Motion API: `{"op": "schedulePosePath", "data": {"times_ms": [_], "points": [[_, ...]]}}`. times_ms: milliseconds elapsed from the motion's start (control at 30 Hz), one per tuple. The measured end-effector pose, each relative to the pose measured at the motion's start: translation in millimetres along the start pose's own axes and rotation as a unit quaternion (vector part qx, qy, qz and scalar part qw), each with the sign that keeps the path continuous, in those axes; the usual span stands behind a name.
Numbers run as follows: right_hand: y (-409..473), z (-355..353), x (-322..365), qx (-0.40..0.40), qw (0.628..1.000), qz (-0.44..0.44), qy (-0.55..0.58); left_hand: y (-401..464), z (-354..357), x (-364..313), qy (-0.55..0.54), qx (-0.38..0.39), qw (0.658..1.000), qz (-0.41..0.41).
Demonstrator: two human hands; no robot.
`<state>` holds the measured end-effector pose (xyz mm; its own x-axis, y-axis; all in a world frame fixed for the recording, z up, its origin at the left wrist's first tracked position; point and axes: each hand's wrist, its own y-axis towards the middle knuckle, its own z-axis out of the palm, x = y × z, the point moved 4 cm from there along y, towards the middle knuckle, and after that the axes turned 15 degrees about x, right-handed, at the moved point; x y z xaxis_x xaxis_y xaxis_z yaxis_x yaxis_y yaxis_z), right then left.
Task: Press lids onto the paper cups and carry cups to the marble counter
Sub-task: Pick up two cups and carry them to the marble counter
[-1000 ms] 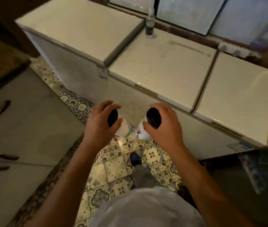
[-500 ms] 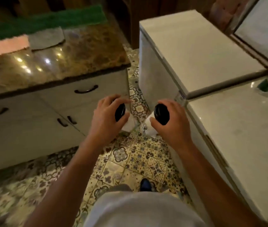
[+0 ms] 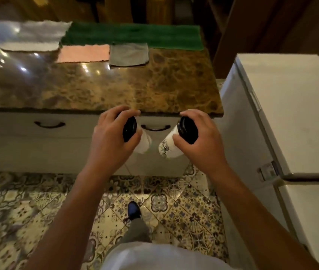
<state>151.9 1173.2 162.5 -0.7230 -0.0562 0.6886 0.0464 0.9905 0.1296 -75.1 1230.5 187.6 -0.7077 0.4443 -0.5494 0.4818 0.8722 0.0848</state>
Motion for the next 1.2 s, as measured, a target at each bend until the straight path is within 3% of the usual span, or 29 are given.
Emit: {"op": "schedulePosePath", "data": {"times_ms": [167,467,800,1200], "points": [[70,25,31,-0.009,0.997,0.011,0.073,54,-52,46,0.02,0.005,0.999,0.042],[171,37,69,-0.053,0.998,-0.012,0.033,135,-111,111,0.068,0.017,0.996,0.06],[265,57,56,-0.016,0.996,-0.005,-0.089,217,-125,153,0.126,0.018,0.991,0.032],[403,67,46,0.038,0.992,-0.062,-0.107,314,-111,195,0.147,0.025,0.988,-0.039]]}}
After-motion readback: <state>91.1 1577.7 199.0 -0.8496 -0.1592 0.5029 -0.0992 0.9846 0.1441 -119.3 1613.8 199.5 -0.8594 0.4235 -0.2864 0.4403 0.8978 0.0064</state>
